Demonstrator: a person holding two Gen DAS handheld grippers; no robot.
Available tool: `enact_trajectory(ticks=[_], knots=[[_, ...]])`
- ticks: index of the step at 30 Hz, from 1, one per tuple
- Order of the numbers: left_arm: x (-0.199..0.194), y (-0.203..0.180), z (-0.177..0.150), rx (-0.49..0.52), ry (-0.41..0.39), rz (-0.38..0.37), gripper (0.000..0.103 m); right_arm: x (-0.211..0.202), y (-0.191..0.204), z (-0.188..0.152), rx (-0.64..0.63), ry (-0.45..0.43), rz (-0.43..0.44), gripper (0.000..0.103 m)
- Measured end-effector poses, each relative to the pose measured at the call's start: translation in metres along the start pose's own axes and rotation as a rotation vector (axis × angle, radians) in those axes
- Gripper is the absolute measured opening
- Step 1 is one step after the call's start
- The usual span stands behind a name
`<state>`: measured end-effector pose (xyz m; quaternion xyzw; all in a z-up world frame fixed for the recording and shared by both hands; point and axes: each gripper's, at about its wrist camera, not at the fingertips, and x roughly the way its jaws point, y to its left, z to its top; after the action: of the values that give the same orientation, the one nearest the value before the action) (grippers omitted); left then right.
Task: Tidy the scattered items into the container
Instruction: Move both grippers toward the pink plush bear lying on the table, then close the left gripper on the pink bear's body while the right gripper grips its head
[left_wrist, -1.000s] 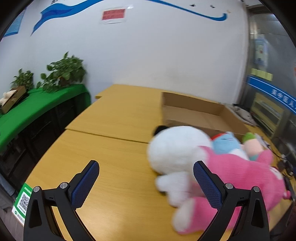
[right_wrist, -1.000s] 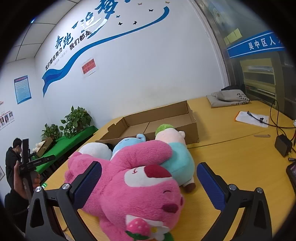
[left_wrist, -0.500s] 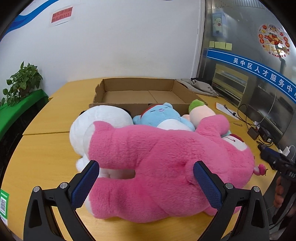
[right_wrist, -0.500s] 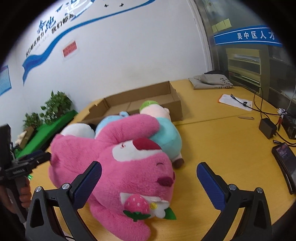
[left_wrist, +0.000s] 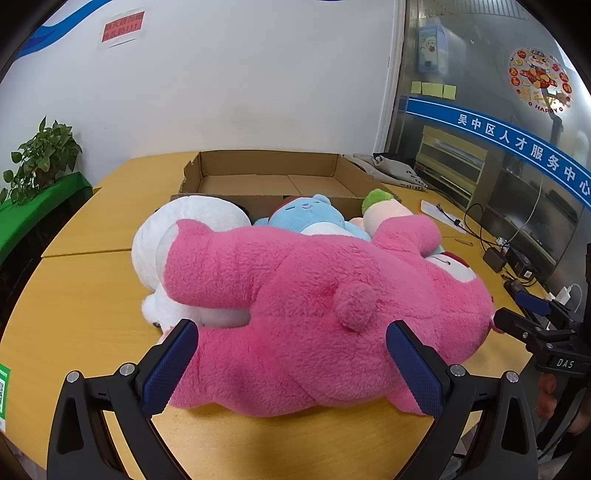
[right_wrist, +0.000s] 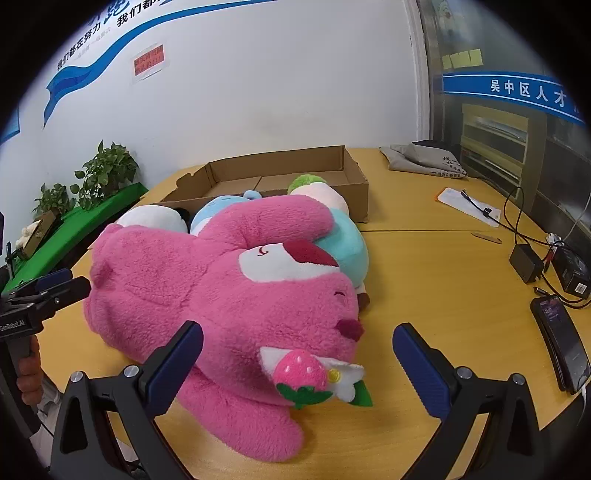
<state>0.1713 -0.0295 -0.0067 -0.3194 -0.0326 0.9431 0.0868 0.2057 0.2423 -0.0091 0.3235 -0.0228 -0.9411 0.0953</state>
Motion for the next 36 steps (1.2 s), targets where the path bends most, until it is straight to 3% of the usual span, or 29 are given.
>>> enact_trajectory(ticks=[7, 22, 31, 36], knots=[[0.002, -0.003, 0.0, 0.001, 0.0, -0.031, 0.103, -0.005, -0.001, 0.0, 0.009, -0.003, 0.01, 0.103], [0.028, 0.0, 0.007, 0.014, 0.029, -0.071, 0.103, 0.026, -0.009, 0.008, -0.003, 0.039, 0.042, 0.103], [0.045, 0.008, 0.01, -0.015, 0.065, -0.18, 0.103, 0.038, -0.009, 0.011, 0.001, 0.038, 0.097, 0.103], [0.044, 0.007, 0.008, -0.004, 0.066, -0.202, 0.103, 0.029, -0.016, 0.007, 0.003, 0.008, 0.123, 0.103]])
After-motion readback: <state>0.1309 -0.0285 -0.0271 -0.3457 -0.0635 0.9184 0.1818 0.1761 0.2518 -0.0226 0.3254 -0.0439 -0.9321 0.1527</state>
